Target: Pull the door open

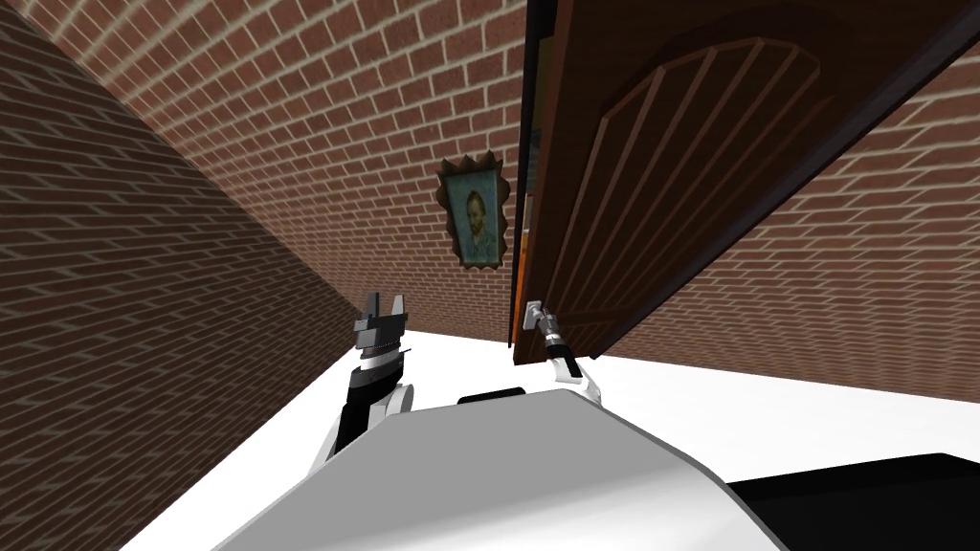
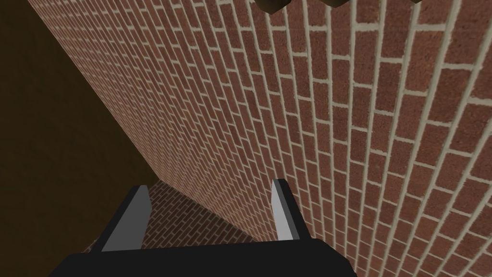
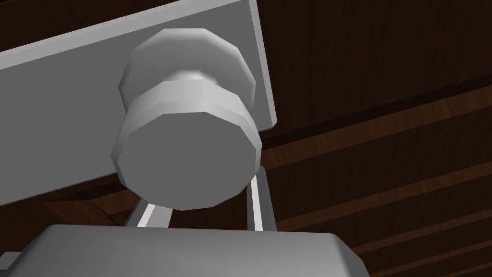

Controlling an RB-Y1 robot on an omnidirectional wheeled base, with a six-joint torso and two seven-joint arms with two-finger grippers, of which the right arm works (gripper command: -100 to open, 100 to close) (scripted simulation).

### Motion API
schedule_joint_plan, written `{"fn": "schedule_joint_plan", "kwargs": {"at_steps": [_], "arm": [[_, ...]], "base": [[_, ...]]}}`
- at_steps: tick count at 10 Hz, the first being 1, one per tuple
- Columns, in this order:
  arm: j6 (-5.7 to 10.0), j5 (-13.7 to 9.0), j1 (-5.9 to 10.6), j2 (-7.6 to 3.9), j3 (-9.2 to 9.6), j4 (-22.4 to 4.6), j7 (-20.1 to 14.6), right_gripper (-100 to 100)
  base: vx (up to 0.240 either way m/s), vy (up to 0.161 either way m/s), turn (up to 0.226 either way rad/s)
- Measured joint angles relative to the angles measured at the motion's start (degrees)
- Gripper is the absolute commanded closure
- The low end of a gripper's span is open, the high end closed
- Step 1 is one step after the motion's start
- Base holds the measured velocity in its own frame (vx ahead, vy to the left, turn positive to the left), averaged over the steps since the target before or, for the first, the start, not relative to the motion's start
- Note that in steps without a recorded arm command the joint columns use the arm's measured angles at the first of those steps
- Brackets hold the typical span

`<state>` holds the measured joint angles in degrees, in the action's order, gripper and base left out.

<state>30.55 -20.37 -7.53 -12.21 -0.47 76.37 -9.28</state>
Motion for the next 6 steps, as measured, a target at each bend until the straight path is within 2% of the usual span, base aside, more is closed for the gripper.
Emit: {"fn": "schedule_joint_plan", "kwargs": {"at_steps": [1, 2, 3, 5, 6], "arm": [[-0.2, -0.06, -0.07, 0.09, -0.18, -0.11, -1.5, 100], [-0.94, -0.11, -0.92, 0.36, -0.3, 1.23, -2.34, 100], [-1.33, -0.15, -1.15, 0.5, -0.45, 1.46, -3.43, 100], [-0.25, -0.35, 0.15, -0.35, -0.51, -1.2, -6.38, 100], [-0.79, -0.48, -0.32, -0.38, -0.68, -0.35, -7.41, 100]], "base": [[-0.044, -0.011, 0.038], [-0.045, -0.013, 0.079], [-0.037, -0.012, 0.065], [-0.039, -0.013, 0.065], [-0.016, 0.003, 0.005]]}}
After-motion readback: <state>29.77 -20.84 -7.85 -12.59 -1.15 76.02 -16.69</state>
